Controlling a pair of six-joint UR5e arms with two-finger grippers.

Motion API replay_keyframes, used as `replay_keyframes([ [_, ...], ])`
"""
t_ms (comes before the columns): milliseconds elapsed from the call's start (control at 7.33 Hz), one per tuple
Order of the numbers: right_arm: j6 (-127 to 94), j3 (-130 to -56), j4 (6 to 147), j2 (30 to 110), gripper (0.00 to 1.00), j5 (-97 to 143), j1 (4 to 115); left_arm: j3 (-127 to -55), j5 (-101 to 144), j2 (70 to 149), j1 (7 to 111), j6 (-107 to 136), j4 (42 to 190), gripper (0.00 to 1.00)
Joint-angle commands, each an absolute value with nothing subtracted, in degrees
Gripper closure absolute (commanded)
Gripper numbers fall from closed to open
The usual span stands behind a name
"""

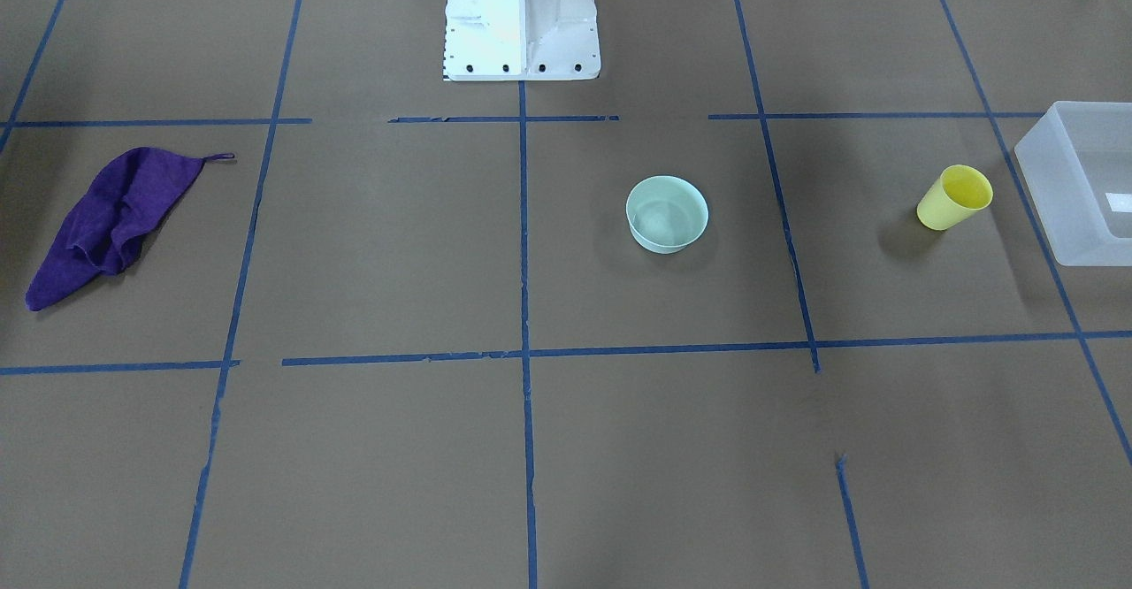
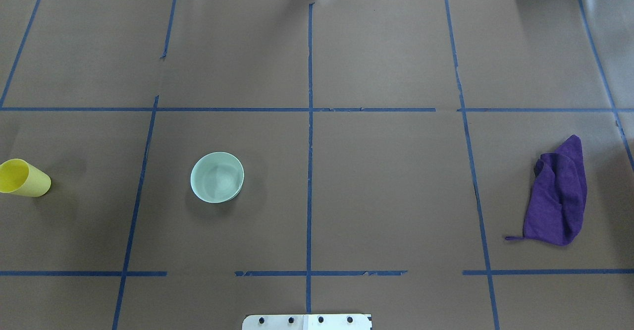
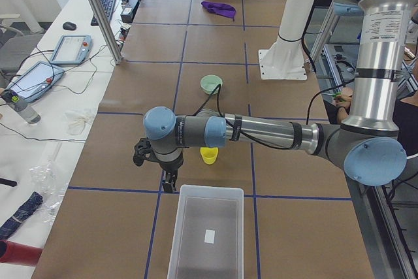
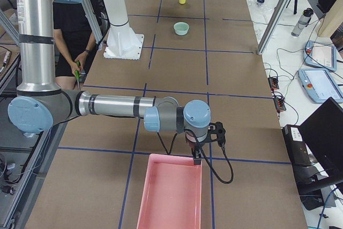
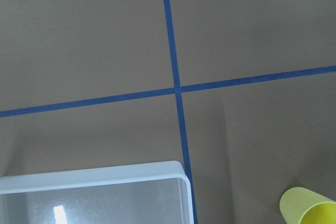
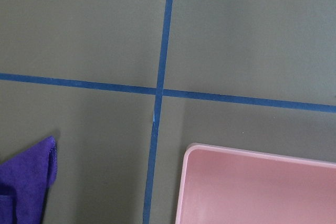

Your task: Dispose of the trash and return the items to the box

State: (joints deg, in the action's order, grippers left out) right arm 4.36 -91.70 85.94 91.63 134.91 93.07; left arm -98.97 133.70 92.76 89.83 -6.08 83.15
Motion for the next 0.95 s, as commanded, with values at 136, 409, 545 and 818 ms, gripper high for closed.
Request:
replay_keyframes([
  [136, 4.13, -93.59, 85.87, 91.58, 0.0, 135.0, 93.08, -104.67, 133.59, 91.25, 82.74, 3.92, 84.02, 0.0],
  [409, 4.13, -94.21, 86.04, 91.67, 0.0, 135.09, 92.99, -105.12, 133.51, 84.59, 78.08, 15.48, 99.66, 0.0],
  [545, 4.13, -94.22, 86.04, 91.67, 0.0, 135.0, 92.99, -104.42, 133.16, 81.07, 73.26, 25.48, 110.98, 0.0],
  [818, 4.13, -94.13, 85.96, 91.67, 0.0, 135.0, 92.9, -102.31, 133.07, 77.1, 69.1, 33.02, 122.74, 0.0],
])
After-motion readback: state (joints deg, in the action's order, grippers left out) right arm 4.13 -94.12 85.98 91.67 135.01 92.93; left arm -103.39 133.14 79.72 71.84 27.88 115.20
